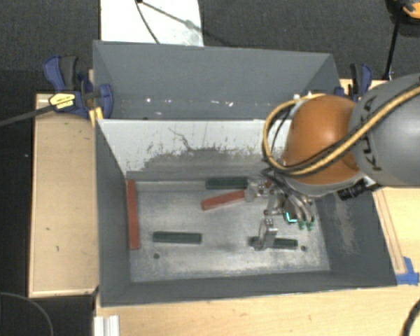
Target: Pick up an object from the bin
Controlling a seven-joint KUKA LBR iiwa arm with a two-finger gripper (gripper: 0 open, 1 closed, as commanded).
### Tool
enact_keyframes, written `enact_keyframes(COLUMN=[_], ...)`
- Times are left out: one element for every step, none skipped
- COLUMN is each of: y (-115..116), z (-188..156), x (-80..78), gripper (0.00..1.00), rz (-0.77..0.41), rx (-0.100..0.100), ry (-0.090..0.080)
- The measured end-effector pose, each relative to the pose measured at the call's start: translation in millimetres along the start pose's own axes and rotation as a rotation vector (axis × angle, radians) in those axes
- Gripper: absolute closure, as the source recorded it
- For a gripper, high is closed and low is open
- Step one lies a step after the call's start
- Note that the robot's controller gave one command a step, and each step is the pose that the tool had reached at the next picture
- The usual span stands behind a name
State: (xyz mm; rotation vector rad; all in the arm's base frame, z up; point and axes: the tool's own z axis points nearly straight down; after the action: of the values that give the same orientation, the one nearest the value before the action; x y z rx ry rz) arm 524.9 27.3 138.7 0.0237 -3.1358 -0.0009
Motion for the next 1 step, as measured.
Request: enact_keyframes(y=[-0.1], z=[-3.7], x=[-2.0], gripper=[0.00], rz=[0.001], rx=[0.000], ry=[-0.008])
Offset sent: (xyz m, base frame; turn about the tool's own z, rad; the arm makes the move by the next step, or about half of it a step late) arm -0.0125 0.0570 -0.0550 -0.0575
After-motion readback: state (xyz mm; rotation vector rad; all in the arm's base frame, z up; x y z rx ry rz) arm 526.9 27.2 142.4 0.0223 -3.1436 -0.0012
